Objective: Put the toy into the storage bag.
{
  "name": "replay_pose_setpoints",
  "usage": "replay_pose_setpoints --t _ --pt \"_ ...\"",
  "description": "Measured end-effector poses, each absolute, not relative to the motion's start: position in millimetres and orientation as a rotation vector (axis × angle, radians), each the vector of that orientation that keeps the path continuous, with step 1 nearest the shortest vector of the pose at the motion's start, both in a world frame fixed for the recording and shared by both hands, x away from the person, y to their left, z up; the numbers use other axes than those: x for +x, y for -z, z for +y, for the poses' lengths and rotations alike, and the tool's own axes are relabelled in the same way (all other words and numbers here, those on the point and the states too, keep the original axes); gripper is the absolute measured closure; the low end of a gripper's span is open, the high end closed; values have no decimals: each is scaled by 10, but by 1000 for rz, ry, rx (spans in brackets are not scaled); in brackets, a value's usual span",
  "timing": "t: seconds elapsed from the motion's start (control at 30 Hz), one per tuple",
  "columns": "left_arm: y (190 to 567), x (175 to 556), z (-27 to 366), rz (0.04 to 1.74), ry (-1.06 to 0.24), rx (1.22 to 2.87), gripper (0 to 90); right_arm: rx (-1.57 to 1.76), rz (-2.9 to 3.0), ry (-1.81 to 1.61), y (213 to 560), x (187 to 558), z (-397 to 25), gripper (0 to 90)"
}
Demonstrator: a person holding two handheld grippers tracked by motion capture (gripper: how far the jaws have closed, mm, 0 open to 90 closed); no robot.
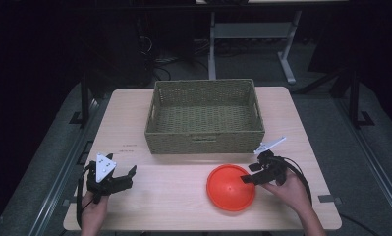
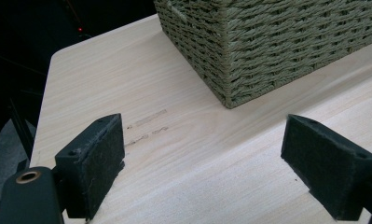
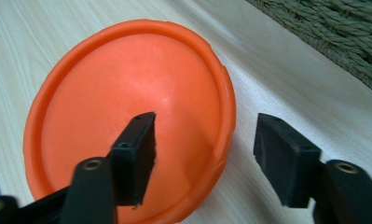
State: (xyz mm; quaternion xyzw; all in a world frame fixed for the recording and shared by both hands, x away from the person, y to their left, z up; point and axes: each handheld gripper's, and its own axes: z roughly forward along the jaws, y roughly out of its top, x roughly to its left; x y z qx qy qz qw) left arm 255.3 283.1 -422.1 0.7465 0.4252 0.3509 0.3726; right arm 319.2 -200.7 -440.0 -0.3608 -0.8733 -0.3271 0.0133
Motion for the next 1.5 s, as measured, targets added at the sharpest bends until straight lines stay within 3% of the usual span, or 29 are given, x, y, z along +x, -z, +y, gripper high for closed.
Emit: replay_pose_setpoints --t 0.17,0.83,1.5 --pt "4222 2553 2825 1091 -900 1913 128 -1120 -2735 999 4426 3209 -2005 470" --pt "4226 2554 2825 1086 -910 1925 128 -1085 -2694 954 4541 3283 -1957 556" --pt "4230 2554 2805 1078 -910 1936 128 -1103 -2689 991 4461 3257 -2024 728"
